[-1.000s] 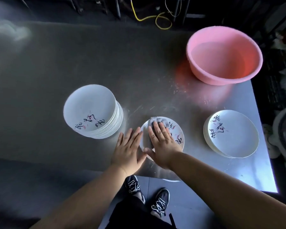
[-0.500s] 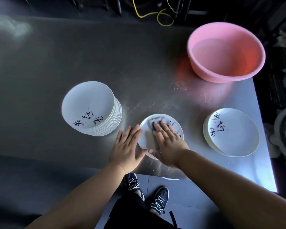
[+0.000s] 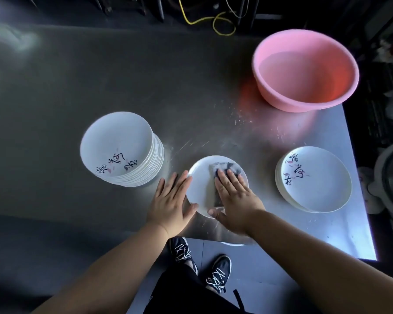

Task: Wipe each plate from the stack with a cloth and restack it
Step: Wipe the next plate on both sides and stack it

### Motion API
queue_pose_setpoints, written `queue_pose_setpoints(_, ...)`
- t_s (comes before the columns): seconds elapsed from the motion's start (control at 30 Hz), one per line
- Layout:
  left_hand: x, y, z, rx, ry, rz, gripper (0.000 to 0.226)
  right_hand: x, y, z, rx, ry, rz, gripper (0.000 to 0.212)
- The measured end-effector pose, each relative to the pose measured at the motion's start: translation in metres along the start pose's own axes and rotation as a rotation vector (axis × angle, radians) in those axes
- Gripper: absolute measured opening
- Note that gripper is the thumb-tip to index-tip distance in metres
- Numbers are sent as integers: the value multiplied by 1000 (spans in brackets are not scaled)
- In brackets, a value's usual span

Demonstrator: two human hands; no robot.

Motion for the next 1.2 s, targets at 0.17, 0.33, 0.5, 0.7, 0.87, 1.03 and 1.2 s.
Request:
queue_pose_setpoints(0.17,0,0,0,-11,-2,8,74,15,-55,29,-37,-63,-153,103)
queue_pose_setpoints(0.33,-2,0,-1,-1,12,-12,76,-11,-23,5,-25,-37,26,109)
queue_pose_setpoints(0.5,-1,0,-2,0,9,-9,77,4,-52,15,-46,-22,-36,106)
queue_pose_setpoints(0.7,-2,-1,-2,-10,22,14,76,-34,-24,-2,-159,-30,7,96)
queue_pose_setpoints(0.87,0,0,-1,9,28,-3,78,-48,11,-19,-78,-20,53,99)
queue_pose_setpoints(1.03,2,0,2,-2,35,-1,77,-26,-47,14,-32,161,157,104)
queue_pose_setpoints(1.2,1,1,4,15,42,-7,77,-47,-6,-15,-109,183,127,88)
Point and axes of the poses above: each hand's wrist, its own y-axis towards the middle knuckle, its own z-axis out of the palm, x = y × z, the point moved 7 cm from there along y, towards the middle knuckle, and after that the axes turned 2 degrees about z, right-handed, at the moved point
